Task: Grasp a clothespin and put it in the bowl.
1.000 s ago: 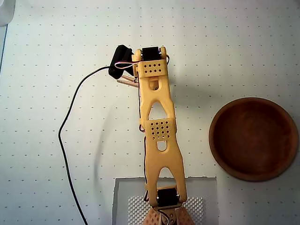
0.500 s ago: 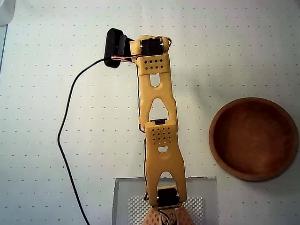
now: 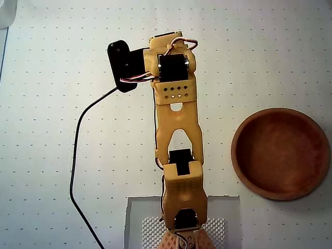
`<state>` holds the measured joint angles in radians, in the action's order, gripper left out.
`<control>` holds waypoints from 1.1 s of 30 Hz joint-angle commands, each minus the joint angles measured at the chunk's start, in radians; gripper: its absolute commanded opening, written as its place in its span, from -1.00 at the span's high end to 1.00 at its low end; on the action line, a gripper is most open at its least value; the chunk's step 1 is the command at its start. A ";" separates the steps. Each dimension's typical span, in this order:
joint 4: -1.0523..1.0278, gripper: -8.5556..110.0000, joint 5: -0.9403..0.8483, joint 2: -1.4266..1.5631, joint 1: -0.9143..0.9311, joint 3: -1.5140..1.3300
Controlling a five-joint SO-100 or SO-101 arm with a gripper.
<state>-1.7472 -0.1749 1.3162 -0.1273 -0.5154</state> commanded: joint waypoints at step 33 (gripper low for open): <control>0.017 0.91 -1.111 0.653 0.489 -0.801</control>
<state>-1.7472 -1.2502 1.8945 0.3344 -1.2640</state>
